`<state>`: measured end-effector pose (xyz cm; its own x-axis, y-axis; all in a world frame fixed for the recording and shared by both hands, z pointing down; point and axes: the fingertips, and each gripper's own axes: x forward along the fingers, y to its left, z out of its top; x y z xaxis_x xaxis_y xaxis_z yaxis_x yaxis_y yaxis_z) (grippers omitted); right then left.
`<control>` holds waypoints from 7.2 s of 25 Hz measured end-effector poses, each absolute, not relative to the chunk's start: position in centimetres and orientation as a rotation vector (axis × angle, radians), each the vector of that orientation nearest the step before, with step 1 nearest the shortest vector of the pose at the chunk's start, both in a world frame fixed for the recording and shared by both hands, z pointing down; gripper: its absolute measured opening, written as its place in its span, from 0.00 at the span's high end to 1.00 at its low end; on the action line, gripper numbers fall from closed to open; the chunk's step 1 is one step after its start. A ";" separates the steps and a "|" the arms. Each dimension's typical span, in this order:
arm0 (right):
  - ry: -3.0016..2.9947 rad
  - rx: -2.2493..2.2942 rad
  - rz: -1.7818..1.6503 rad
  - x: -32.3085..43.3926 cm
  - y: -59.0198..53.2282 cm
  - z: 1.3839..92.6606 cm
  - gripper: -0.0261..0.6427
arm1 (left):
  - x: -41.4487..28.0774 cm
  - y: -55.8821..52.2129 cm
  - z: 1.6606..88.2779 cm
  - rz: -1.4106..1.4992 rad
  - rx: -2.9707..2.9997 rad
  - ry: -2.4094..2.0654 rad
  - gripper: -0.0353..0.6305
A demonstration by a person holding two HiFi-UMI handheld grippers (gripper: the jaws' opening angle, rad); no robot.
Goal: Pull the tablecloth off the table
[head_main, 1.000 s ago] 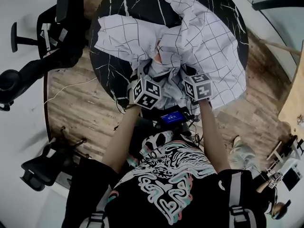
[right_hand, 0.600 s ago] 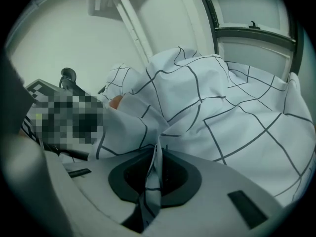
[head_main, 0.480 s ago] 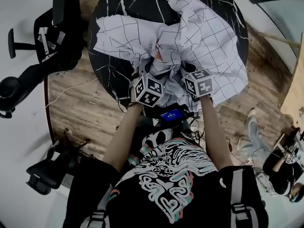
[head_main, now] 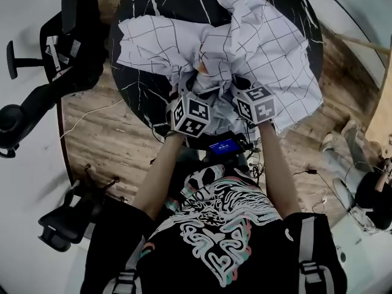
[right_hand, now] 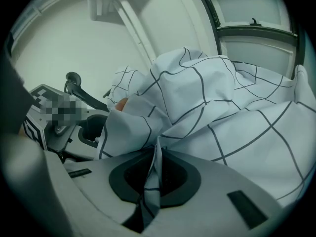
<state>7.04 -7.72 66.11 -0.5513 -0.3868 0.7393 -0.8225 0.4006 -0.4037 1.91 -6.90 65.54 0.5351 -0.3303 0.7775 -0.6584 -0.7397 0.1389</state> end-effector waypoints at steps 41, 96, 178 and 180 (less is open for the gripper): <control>-2.190 1.100 1.043 4.5 -8.3 63.5 0.96 | 2.7 -6.8 63.3 1.014 2.475 -0.731 0.65; -2.320 1.338 0.879 4.6 -9.9 52.7 0.96 | 2.8 -8.2 52.8 0.854 2.691 -0.834 0.71; -2.524 1.696 0.505 8.5 -11.9 34.0 0.96 | 6.2 -10.4 35.1 0.542 2.980 -1.034 0.77; -2.528 1.699 0.498 8.5 -11.9 33.8 0.96 | 6.1 -10.4 34.9 0.537 2.985 -1.037 0.77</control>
<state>8.50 -11.92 33.77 -0.3929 -0.8922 0.2226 -0.9100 0.3425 -0.2336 6.11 -10.44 34.85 0.7348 -0.6126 0.2912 -0.5915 -0.7888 -0.1672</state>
